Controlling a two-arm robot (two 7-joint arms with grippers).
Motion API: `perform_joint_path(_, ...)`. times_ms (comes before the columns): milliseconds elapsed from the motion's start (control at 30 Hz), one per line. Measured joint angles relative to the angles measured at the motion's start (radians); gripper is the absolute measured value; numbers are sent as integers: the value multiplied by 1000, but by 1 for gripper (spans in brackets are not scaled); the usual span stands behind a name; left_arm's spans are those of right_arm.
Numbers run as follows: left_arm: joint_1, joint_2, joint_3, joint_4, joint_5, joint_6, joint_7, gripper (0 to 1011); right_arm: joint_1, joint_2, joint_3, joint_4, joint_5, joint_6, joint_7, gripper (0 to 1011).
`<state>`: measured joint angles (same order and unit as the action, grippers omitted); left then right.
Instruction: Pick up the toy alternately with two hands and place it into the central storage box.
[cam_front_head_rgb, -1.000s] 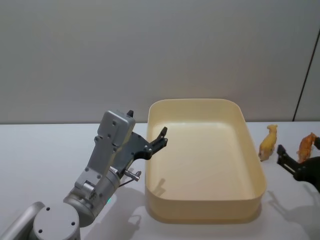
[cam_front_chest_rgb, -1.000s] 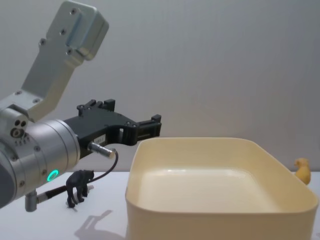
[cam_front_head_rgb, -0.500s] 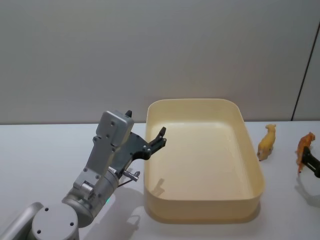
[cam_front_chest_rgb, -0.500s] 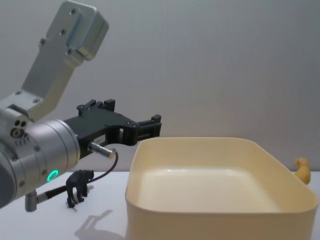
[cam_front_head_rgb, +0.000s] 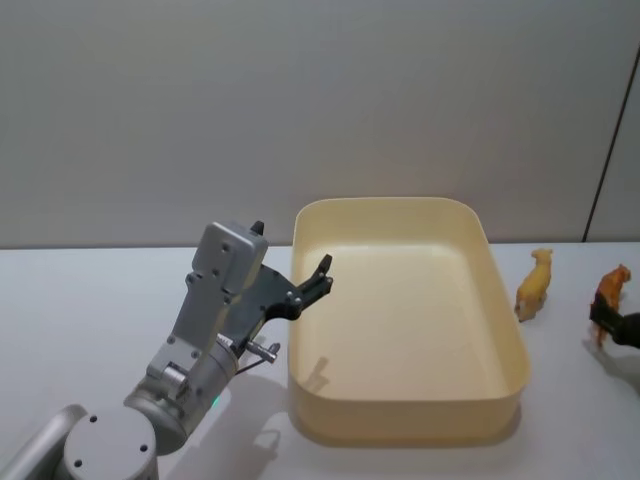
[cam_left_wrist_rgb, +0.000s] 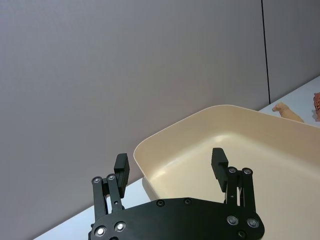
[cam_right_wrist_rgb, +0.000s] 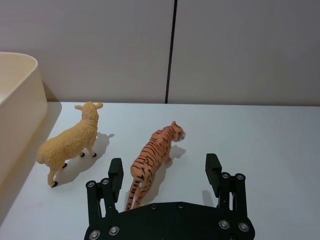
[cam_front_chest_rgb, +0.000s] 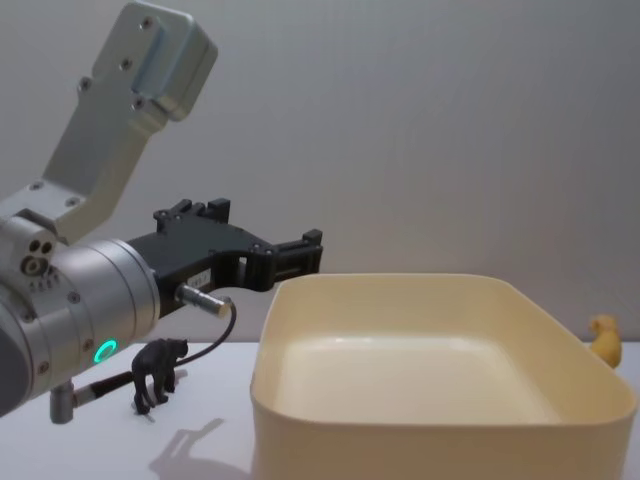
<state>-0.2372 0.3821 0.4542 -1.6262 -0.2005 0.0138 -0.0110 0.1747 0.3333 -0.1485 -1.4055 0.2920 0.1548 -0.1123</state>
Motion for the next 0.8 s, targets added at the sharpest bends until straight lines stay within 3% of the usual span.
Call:
perform_joint_path(400,0,0,0,0,0,0,0,1001,138,-69,-42,203,-63,-20,19,1001)
perform_joint_path(533,0,0,0,0,0,0,0,1001,158,-80,-48,234,-73,-27,19,996)
perform_joint_path(800,0,0,0,0,0,0,0,1001,190,-97,-58,285,-92,-37,16,795)
